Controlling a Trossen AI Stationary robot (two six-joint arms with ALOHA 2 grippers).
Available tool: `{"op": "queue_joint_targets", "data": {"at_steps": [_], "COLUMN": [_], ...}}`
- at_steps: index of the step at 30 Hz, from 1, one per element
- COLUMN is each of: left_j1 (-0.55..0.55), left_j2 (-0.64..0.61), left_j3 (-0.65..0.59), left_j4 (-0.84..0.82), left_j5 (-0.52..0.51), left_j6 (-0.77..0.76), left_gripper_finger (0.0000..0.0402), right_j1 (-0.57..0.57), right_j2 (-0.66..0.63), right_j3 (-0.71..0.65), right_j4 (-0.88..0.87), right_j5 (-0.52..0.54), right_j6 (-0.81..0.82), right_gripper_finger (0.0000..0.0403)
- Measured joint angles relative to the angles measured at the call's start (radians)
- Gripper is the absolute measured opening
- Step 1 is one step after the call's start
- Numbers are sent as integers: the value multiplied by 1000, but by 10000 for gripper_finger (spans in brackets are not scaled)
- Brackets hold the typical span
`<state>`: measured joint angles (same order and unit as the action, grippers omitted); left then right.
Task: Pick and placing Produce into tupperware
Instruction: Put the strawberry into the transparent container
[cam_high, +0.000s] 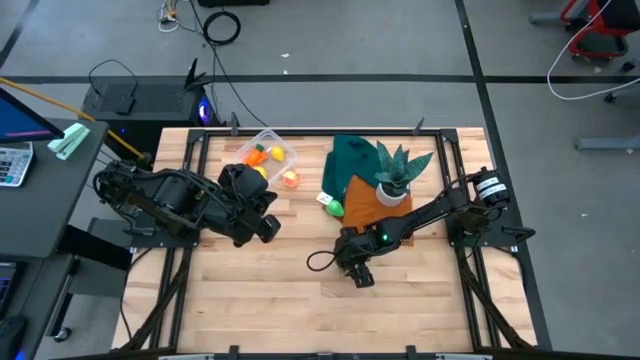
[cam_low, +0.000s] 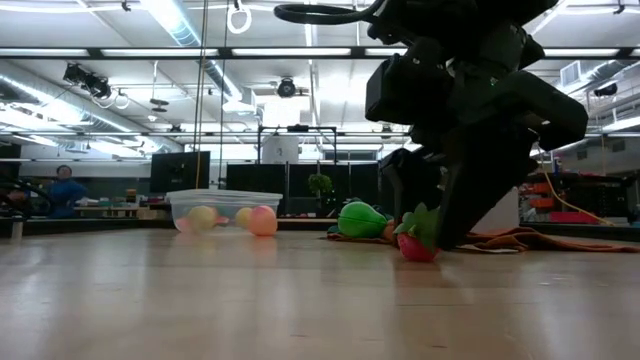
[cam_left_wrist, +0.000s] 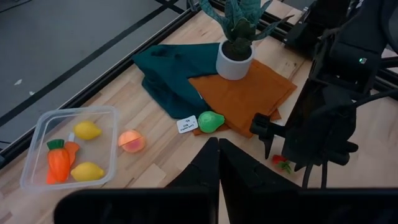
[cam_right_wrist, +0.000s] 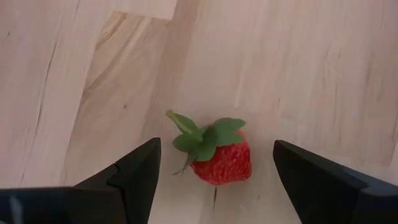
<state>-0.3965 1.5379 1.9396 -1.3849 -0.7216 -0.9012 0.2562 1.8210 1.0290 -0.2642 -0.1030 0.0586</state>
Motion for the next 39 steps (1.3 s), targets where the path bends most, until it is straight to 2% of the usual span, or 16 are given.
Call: {"op": "queue_joint_targets", "data": {"at_steps": [14,23,33,39], "left_j1": [0,0,0,0], "left_j2": [0,0,0,0], "left_j3": [0,0,0,0], "left_j4": [0,1,1,1], "left_j5": [0,0,0,0], "left_j6": [0,-1,-1,-1], "left_gripper_finger": [29,15,23,19], "right_j1": [0,0,0,-3], "right_j2": [0,-1,-5,-5], "right_j3": [0,0,1,48], "right_j4": [3,1,-2,-35], "right_j5": [-4,-4,-4,11], "right_j6": [1,1,2,-15], "right_gripper_finger": [166,103,92,90]}}
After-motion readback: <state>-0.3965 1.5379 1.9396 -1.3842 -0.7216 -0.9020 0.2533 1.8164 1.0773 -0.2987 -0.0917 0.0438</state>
